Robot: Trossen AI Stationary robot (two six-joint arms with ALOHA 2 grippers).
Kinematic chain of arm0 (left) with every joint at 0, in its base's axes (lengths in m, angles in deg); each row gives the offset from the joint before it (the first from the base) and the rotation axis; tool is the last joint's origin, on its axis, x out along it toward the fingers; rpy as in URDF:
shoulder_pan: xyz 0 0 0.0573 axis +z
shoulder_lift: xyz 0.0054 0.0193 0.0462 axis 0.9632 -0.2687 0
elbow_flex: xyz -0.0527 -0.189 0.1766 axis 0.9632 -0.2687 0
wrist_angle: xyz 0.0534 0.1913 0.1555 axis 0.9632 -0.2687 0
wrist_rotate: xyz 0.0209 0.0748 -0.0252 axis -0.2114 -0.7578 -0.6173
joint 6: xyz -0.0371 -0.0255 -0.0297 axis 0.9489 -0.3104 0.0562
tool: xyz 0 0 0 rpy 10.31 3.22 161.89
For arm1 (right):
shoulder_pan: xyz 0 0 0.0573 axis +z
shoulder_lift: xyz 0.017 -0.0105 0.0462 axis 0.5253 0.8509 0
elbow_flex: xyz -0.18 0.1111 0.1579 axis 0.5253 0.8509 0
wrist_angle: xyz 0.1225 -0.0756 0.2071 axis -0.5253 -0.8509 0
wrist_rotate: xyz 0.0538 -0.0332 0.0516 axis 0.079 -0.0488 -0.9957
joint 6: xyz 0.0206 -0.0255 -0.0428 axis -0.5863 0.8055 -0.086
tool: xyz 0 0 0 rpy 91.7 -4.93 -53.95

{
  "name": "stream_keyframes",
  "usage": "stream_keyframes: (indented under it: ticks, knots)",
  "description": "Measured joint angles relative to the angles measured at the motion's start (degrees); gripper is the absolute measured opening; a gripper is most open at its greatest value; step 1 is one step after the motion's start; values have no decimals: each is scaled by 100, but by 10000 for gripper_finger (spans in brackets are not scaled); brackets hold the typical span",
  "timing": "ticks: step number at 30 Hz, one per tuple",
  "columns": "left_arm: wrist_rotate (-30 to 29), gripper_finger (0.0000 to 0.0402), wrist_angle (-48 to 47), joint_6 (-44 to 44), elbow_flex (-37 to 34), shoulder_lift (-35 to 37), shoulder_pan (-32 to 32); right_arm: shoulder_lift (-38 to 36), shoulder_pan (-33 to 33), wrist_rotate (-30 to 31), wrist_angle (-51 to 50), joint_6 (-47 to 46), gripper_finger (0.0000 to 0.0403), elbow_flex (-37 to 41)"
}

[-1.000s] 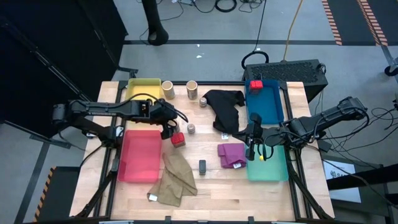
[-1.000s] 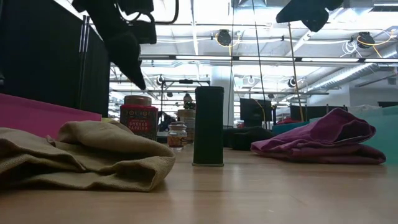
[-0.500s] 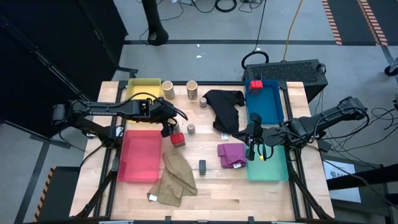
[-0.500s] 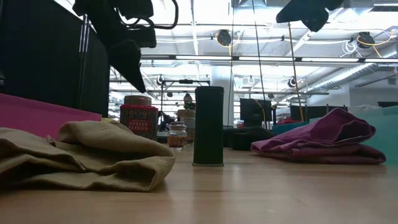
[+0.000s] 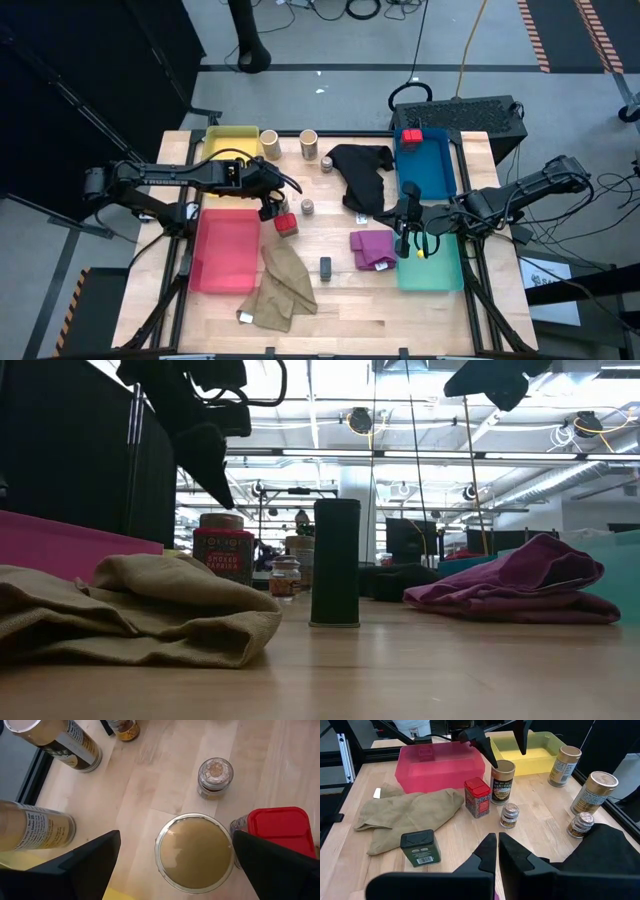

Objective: Sort spices by type
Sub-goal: Put the bottom gold seasoning bottle into the red bin

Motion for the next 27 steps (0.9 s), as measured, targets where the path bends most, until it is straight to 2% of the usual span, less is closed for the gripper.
stream_keyframes:
  ticks: [7,13,27]
  knots:
    - [53,389,-4,17,0,0,0,0,0,-1,0,-1,0,0]
    - [331,389,-32,48,0,-133,-2,0,0,-1,0,-2,0,0]
    - [215,381,-28,37,2,-656,-2,0,0,-1,0,0,0,0]
